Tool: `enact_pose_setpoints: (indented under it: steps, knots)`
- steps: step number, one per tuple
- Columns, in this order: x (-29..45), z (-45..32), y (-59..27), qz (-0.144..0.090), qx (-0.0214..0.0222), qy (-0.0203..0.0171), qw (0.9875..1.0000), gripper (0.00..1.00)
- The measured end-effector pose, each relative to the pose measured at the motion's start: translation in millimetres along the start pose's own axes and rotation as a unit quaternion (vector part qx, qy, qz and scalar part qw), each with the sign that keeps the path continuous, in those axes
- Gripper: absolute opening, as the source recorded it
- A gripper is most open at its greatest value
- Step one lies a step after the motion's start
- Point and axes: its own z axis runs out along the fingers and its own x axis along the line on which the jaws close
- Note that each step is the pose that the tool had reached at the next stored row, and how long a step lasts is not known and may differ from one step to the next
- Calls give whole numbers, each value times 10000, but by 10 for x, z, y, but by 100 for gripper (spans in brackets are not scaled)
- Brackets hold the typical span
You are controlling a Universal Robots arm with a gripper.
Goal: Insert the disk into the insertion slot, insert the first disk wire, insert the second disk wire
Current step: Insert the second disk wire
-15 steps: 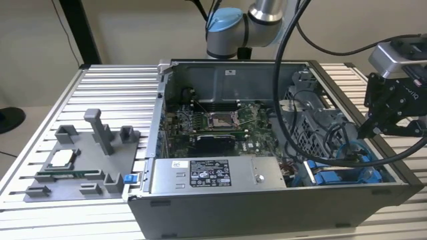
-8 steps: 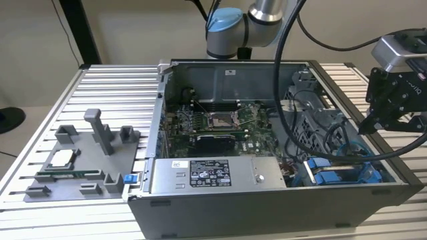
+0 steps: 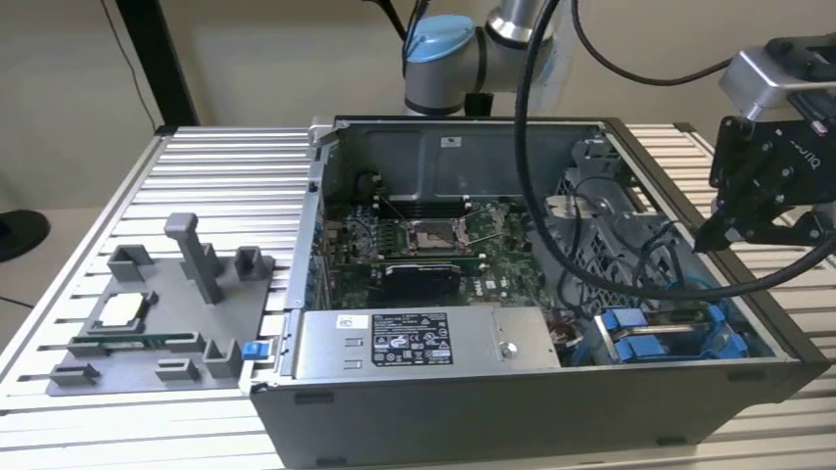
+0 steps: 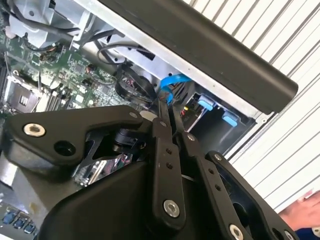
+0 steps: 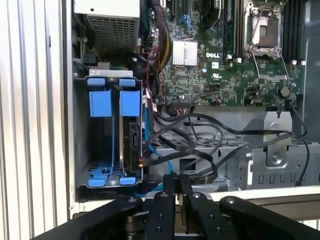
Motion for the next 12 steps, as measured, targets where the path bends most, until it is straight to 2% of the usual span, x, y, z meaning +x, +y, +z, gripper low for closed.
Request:
enact_pose_setpoints:
  steps: [8,12]
  knots:
    - [51,-18,293,0,0,0,10000,0]
    - [104,-3,341,0,0,2,10000,0]
